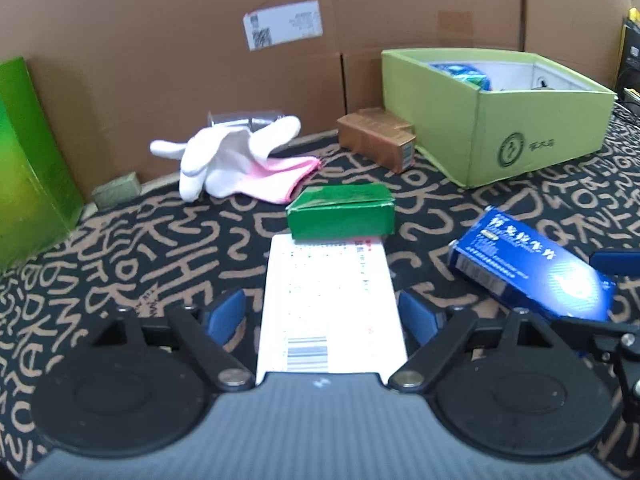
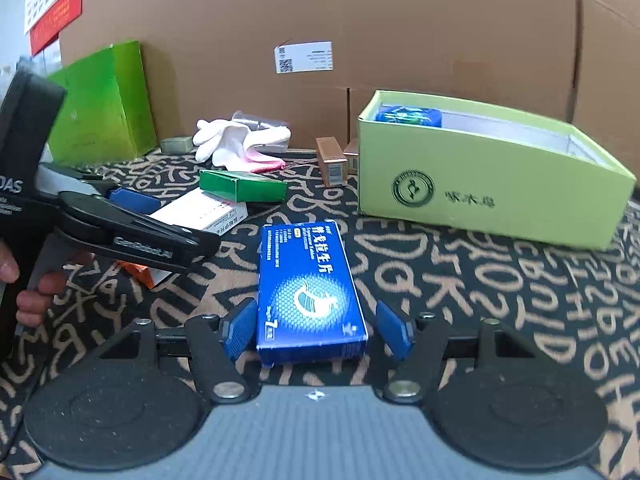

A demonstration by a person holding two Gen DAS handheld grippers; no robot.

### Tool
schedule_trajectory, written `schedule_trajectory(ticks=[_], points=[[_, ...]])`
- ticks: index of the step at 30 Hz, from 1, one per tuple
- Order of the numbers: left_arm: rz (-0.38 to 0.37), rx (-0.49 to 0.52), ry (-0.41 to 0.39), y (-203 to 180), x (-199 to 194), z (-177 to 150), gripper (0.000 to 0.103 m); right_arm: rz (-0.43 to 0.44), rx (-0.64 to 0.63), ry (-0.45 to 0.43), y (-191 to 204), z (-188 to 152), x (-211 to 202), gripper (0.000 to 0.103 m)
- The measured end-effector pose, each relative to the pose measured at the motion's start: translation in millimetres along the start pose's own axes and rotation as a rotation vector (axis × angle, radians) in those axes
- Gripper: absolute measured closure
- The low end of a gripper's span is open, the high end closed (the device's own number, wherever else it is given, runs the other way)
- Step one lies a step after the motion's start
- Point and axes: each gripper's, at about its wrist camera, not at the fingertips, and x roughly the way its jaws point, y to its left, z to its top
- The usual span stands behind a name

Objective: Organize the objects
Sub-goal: 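Carry the blue box and white-orange box into the shoebox, open both tools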

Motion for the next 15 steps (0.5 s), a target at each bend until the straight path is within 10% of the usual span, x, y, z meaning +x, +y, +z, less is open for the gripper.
schedule_trajectory(ticks=[15], points=[[-0.074,-0.008,0.024,5,-7,-1,0.037,0.040,0.011,0.009,1,10,22,0.042]])
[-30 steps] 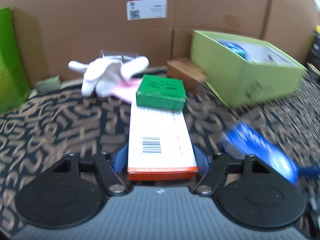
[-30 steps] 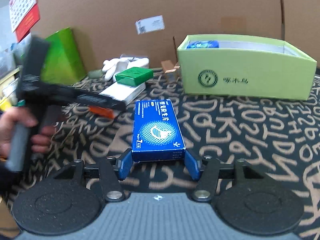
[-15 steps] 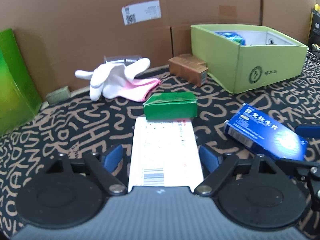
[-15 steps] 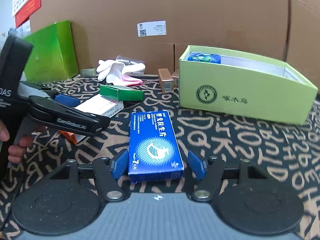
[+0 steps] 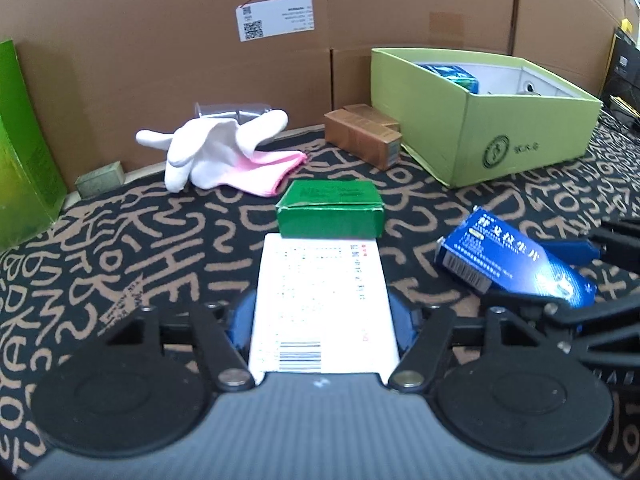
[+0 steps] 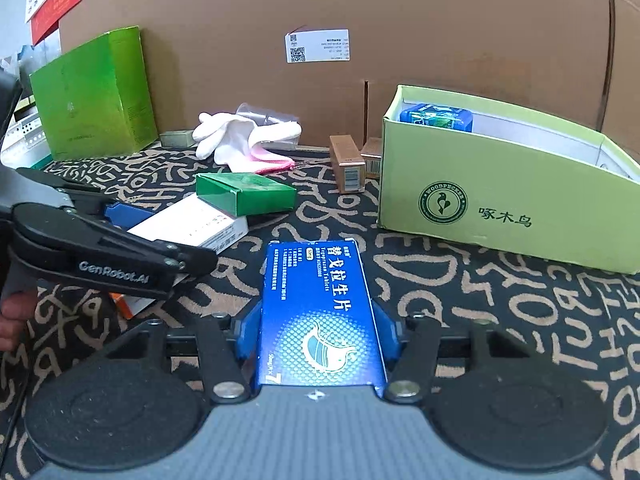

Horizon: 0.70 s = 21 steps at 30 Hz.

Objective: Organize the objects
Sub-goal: 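Carry the blue box and white-orange box into the shoebox, open both tools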

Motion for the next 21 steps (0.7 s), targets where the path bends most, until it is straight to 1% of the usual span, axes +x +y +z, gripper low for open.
schedule_trajectory(ticks=[3,6,8,11,14,18,21], points=[[-0.034,-0.011,-0.004,0,-16,-3,0.037,-0.005,0.028,-0.042,-4,-1,-16,0.042],[-0.057,-0.007,-0.052,-4,-40,0,0.037,-0.011,0.046,-0.102,-12,3,-35,0.042],[-0.081,-0.014,-0.092,-7,-57,8,0.037,-0.020,0.051,-0.142,-18,9,-48,0.042],[-0.119,-0.022,-0.154,-13,-74,26,0.037,-0.048,0.060,-0.205,-29,18,-64,0.042],[-0.158,-0.025,-0.212,-27,-84,50,0.037,-0.073,0.069,-0.259,-42,29,-74,0.042],[-0.191,-0.013,-0.268,-53,-84,85,0.037,-0.137,0.068,-0.311,-65,43,-81,0.042],[-0.213,-0.001,-0.292,-76,-75,111,0.037,-0.196,0.061,-0.345,-88,57,-79,0.042]])
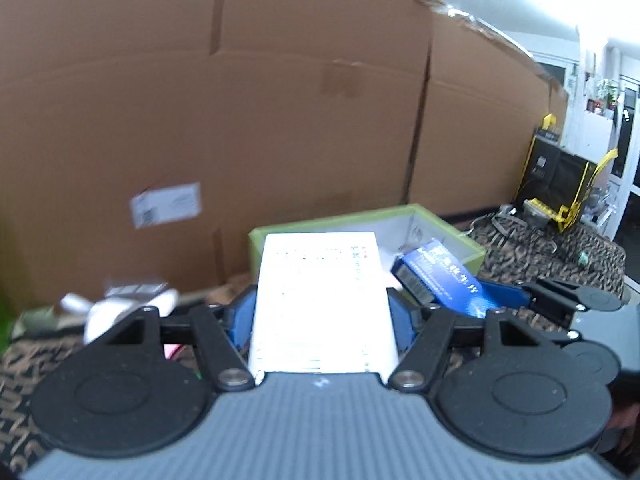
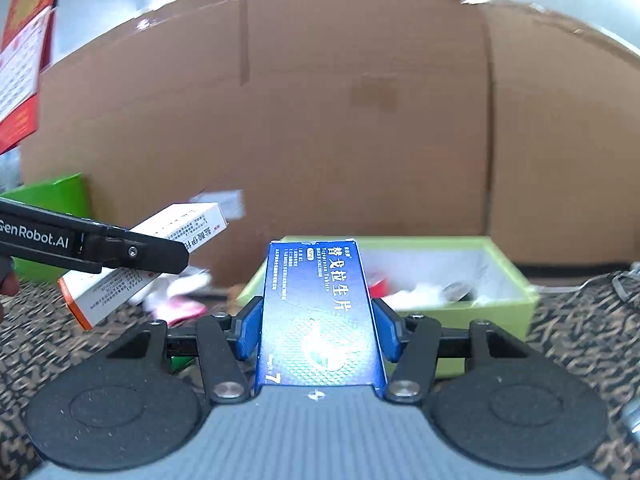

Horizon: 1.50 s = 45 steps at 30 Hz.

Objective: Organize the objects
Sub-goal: 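Carry the blue box and white-orange box into the shoebox, open both tools, then grasp the green box with the right tool while the left tool grasps the white glove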

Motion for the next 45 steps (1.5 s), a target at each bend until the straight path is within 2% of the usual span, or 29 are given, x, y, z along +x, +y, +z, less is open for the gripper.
schedule_trajectory(ticks=[5,9,15,21,22,23,24,25,27,30,34,40,45], points=[[-0.008,-0.014,-0.022,-27,45,30,0.037,-0.115,-0.050,-0.025,-36,14,31,0.042],[-0.020,-0.071,-0.015,-31,94,46,0.037,-0.179,-0.052,-0.022,-64,20,66,0.042],[0.014,-0.057,0.011,-40,160,52,0.037,-0.168,-0.033,0.009,-92,16,108,0.042],[0.038,-0.044,0.065,-41,203,45,0.037,-0.126,-0.011,0.068,-103,4,140,0.041],[0.035,-0.050,0.070,-38,208,43,0.032,-0.119,-0.012,0.080,-103,1,144,0.041],[0.025,-0.056,0.068,-36,211,41,0.025,-0.111,-0.020,0.107,-103,-1,149,0.036],[0.023,-0.064,0.064,-33,212,39,0.008,-0.112,-0.032,0.127,-103,-4,151,0.031],[0.038,-0.074,0.050,-30,210,37,0.000,-0.120,-0.047,0.130,-103,-5,151,0.030],[0.051,-0.080,0.012,-25,204,34,0.000,-0.133,-0.066,0.107,-101,-5,144,0.028],[0.048,-0.093,0.009,-19,195,34,0.000,-0.146,-0.048,0.063,-104,-1,127,0.022],[0.031,-0.119,-0.018,-19,171,36,0.000,-0.148,-0.002,-0.006,-102,6,91,0.020],[0.039,-0.095,-0.064,-19,115,26,0.000,-0.085,0.046,-0.086,-74,5,38,0.012],[0.057,-0.077,-0.067,-7,62,-4,0.000,-0.026,0.058,-0.084,-46,-15,16,0.011]])
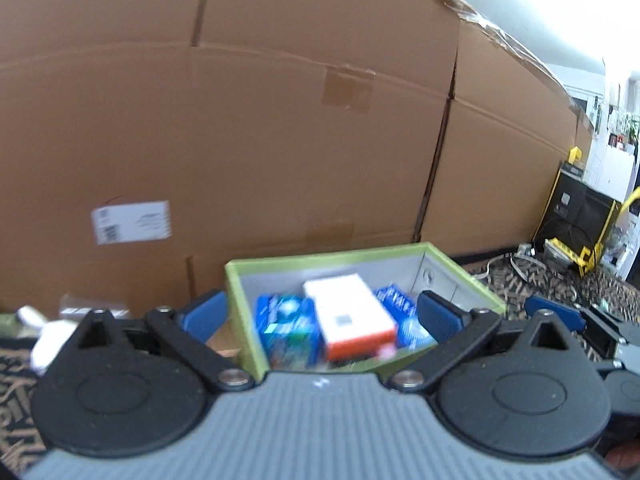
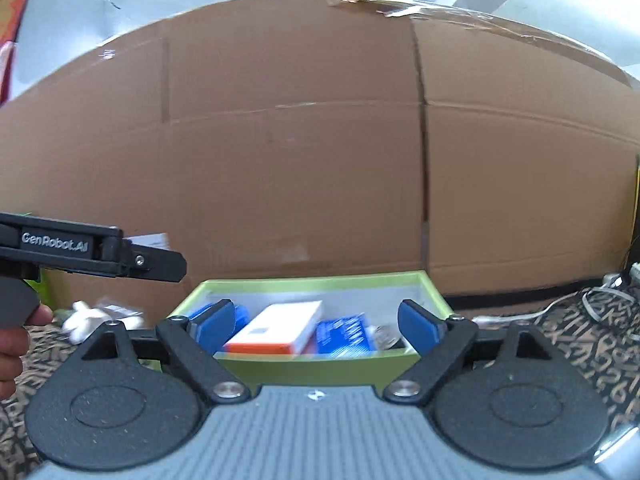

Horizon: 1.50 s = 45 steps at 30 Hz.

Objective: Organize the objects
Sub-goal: 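Grasp the green box with the right tool while the left tool grasps the white glove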

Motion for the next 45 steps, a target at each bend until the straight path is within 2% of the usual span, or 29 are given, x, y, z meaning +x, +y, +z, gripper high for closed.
schedule_trajectory(ticks=[5,13,16,19,25,31,36,39,40,41,45], points=[[0.066,-0.002,0.020,32,-51,-39,0.000,0.040,0.033,0.060,22,-25,-28,0.011],[0.183,-0.057,0.138,92,-88,-94,0.000,0.149,0.037,0.201,70,-63,-17,0.011],[0.226,-0.092,0.155,115,-97,-104,0.000,0.213,-0.004,0.245,94,-68,-8,0.011],[0.236,-0.124,0.149,133,-104,-107,0.000,0.266,-0.072,0.272,121,-68,2,0.011],[0.257,-0.155,0.142,157,-112,-108,0.000,0.307,-0.115,0.314,168,-65,24,0.011],[0.277,-0.177,0.128,179,-105,-96,0.000,0.284,-0.137,0.384,217,-65,60,0.012],[0.277,-0.171,0.098,195,-87,-74,0.000,0.214,-0.139,0.409,243,-69,91,0.012],[0.244,-0.196,0.105,208,-64,-61,0.000,0.174,-0.114,0.420,244,-70,104,0.013],[0.245,-0.205,0.108,211,-54,-57,0.000,0.165,-0.100,0.425,241,-70,106,0.016],[0.242,-0.205,0.114,214,-44,-54,0.000,0.163,-0.086,0.422,238,-71,106,0.024],[0.243,-0.190,0.161,219,3,-45,0.000,0.189,-0.093,0.412,228,-71,92,0.027]])
